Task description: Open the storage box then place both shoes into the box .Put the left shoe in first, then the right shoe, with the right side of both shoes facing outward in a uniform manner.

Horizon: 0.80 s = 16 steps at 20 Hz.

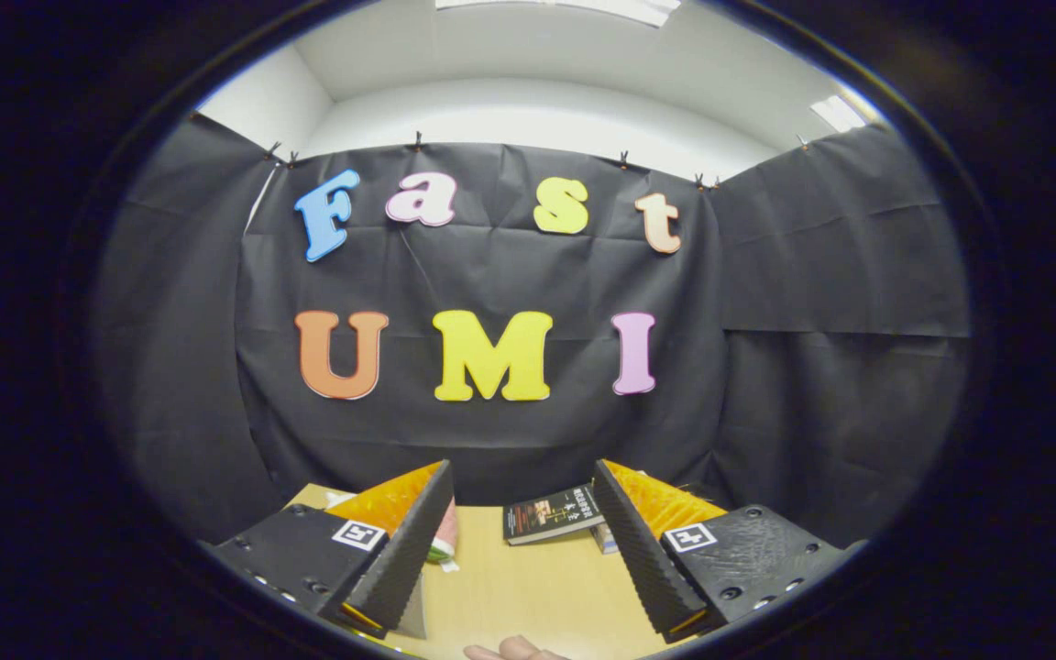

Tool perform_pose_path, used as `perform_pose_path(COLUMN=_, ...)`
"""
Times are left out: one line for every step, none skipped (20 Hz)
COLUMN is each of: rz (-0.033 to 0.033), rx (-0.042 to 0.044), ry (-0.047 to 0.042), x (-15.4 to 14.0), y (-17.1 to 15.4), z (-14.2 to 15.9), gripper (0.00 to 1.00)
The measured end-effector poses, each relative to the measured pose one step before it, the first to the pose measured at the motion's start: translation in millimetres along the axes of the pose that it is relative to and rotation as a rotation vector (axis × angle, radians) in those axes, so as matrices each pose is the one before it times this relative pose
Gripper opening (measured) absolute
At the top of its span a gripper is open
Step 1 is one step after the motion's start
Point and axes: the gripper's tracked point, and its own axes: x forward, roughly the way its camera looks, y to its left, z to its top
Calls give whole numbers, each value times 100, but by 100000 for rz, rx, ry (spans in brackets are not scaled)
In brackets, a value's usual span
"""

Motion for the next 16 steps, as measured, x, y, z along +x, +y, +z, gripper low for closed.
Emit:
perform_pose_path(rz=-950, rx=374, ry=-374, x=-298, y=-121, z=256, gripper=95)
perform_pose_path(rz=-1697, rx=113, ry=481, x=-168, y=-95, z=315, gripper=95)
perform_pose_path(rz=-632, rx=1130, ry=306, x=-246, y=-213, z=245, gripper=95)
perform_pose_path(rz=46, rx=2594, ry=-588, x=-376, y=183, z=580, gripper=95)
perform_pose_path(rz=-1226, rx=1039, ry=-639, x=193, y=-139, z=477, gripper=95)
perform_pose_path(rz=-1140, rx=-243, ry=-300, x=65, y=-399, z=404, gripper=94)
perform_pose_path(rz=-1079, rx=-563, ry=603, x=69, y=-236, z=56, gripper=94)
perform_pose_path(rz=-617, rx=-865, ry=1279, x=170, y=-120, z=242, gripper=94)
perform_pose_path(rz=98, rx=-96, ry=-94, x=214, y=77, z=477, gripper=94)
perform_pose_path(rz=-307, rx=-358, ry=-853, x=331, y=96, z=563, gripper=94)
perform_pose_path(rz=74, rx=-580, ry=-865, x=505, y=103, z=369, gripper=94)
perform_pose_path(rz=-1416, rx=-360, ry=-242, x=210, y=-18, z=309, gripper=94)
perform_pose_path(rz=-224, rx=373, ry=-81, x=-24, y=58, z=14, gripper=94)
perform_pose_path(rz=76, rx=1378, ry=170, x=-219, y=380, z=170, gripper=94)
perform_pose_path(rz=-490, rx=-201, ry=765, x=-33, y=186, z=-94, gripper=94)
perform_pose_path(rz=217, rx=-403, ry=-32, x=-141, y=-87, z=-125, gripper=94)
